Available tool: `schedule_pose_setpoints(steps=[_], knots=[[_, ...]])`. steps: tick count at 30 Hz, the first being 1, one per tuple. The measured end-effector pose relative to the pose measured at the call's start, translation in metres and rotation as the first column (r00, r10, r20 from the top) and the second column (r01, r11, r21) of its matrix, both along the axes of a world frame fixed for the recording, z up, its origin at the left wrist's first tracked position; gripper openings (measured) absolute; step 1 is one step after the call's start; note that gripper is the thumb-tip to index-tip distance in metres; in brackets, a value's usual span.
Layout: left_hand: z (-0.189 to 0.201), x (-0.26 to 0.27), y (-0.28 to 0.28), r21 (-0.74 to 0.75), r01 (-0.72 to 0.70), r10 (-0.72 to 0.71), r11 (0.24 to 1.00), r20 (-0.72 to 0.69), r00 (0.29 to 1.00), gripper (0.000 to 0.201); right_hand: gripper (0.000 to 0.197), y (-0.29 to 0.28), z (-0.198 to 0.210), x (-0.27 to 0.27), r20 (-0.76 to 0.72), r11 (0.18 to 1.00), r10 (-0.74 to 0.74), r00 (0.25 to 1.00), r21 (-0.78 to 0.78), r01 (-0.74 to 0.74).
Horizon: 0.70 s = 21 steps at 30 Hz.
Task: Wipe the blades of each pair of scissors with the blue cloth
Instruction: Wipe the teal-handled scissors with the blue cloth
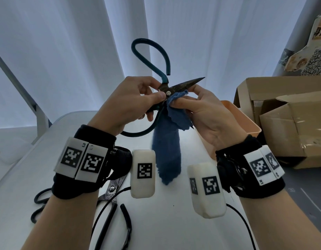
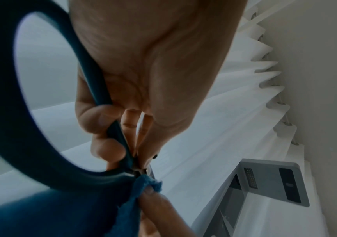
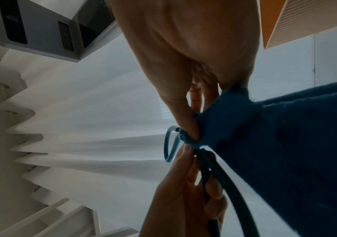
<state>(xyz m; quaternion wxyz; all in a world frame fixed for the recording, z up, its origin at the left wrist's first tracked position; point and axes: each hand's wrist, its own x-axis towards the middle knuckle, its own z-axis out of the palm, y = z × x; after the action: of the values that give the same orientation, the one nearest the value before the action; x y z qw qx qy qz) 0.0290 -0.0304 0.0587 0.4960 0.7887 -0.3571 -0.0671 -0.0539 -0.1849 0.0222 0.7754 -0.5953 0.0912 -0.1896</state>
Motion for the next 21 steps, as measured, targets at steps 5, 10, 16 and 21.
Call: schedule_pose_setpoints(steps=[5, 10, 16, 21], knots=[[-0.0014, -0.0005, -0.0016, -0.003, 0.003, -0.003, 1.0, 0.008, 1.0, 0.005, 0.042, -0.0021, 0.0001, -0.0002, -0.008, 1.0, 0.02, 1.0, -0.013, -0.02], [0.0, 0.0002, -0.0003, -0.027, 0.031, -0.032, 0.999, -0.024, 0.999, 0.008, 0.037, -0.0042, 0.0006, -0.0003, -0.018, 1.0, -0.01, 1.0, -0.007, 0.01], [-0.0019, 0.0, -0.0016, -0.026, 0.011, -0.011, 1.0, 0.012, 1.0, 0.006, 0.044, -0.0022, 0.0005, 0.0016, -0.003, 1.0, 0.024, 1.0, -0.016, -0.024], [-0.002, 0.0, -0.002, -0.026, 0.015, -0.014, 1.0, 0.016, 1.0, 0.006, 0.045, -0.0031, 0.0003, 0.0005, -0.001, 0.999, 0.03, 1.0, -0.011, -0.03]])
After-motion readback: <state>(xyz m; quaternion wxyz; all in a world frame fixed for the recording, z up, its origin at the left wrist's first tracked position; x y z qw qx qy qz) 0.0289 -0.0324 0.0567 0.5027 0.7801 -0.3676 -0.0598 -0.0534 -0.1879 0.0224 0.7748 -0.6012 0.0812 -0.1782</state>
